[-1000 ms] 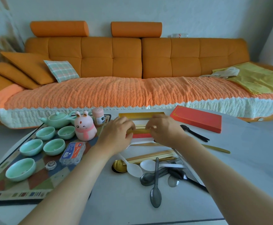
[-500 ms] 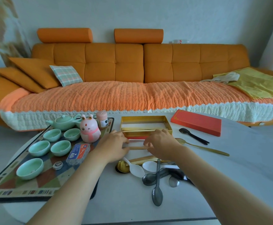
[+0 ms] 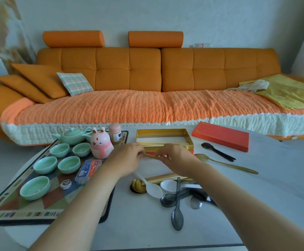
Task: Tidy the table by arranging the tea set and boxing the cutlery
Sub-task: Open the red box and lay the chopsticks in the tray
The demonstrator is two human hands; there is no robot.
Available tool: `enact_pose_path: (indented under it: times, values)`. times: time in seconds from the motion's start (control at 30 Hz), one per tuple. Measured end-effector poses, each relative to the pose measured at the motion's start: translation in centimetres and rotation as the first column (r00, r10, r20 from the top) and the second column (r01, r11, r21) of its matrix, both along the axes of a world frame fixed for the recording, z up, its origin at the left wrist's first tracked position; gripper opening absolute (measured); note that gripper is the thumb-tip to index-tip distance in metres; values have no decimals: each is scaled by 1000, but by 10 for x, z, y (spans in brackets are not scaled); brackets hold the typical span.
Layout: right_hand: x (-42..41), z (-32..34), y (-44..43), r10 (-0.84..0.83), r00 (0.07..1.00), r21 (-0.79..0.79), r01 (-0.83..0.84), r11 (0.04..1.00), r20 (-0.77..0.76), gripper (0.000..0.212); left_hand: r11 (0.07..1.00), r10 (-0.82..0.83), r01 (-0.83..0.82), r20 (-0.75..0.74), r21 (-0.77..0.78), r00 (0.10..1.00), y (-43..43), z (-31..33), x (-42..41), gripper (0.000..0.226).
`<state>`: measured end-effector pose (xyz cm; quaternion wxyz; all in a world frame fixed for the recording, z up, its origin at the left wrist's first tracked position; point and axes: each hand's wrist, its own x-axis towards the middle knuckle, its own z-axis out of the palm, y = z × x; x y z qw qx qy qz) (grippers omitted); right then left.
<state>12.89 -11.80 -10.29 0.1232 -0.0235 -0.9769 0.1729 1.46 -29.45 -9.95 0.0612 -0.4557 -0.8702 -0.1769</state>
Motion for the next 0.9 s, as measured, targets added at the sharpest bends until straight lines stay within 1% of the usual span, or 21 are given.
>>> enact_pose_path:
  times: [0.1,0.17,0.23,0.3,0.37,0.4,0.47,0.53,0.6,0.63,0.7,0.73,0.83,0.9]
  values:
    - [0,7,7,-56,998,-86,54,995,-20,23,993,98,-89,-121,75,988,-7,8,-9,19]
    - [0,11,13,-66,998,-101,64,993,-22,23,985,148,-134,-136,104,980,-10,11,-10,19]
    - [-1,14,19,-89,995,-126,83,989,-43,23,980,161,-142,-137,137,977,-8,10,-12,19]
    - [-4,15,26,-152,981,-132,136,982,-117,25,976,138,-103,-180,190,974,-4,7,-16,16]
    - [-7,14,37,-223,948,-96,206,974,-227,25,976,129,-83,-230,200,965,2,3,-20,22]
    - [-9,12,42,-252,932,-81,238,968,-261,25,979,127,-84,-235,183,964,6,1,-20,29]
    - [-10,8,52,-305,919,-48,303,952,-249,25,990,97,-73,-212,119,972,13,-3,-17,41]
    - [-10,3,59,-345,921,-20,347,938,-179,27,999,40,-35,-194,30,980,20,-10,-13,47]
    - [-9,0,62,-345,934,-18,345,938,-92,23,999,-11,2,-203,-42,979,26,-16,-11,48]
    - [-9,0,61,-335,941,-24,335,942,-42,27,998,-29,16,-206,-67,978,28,-17,-11,47]
    - [-11,1,59,-323,945,-61,326,944,50,45,994,-38,17,-197,-106,980,33,-19,-11,46]
    - [-12,1,59,-316,946,-80,321,944,72,48,992,-27,3,-188,-126,982,34,-19,-11,46]
    - [-14,0,60,-294,956,-73,294,953,18,38,984,-2,-30,-181,-176,984,36,-19,-12,49]
    - [-12,1,56,-263,964,-13,263,965,-46,40,985,0,-31,-180,-168,984,36,-19,-10,49]
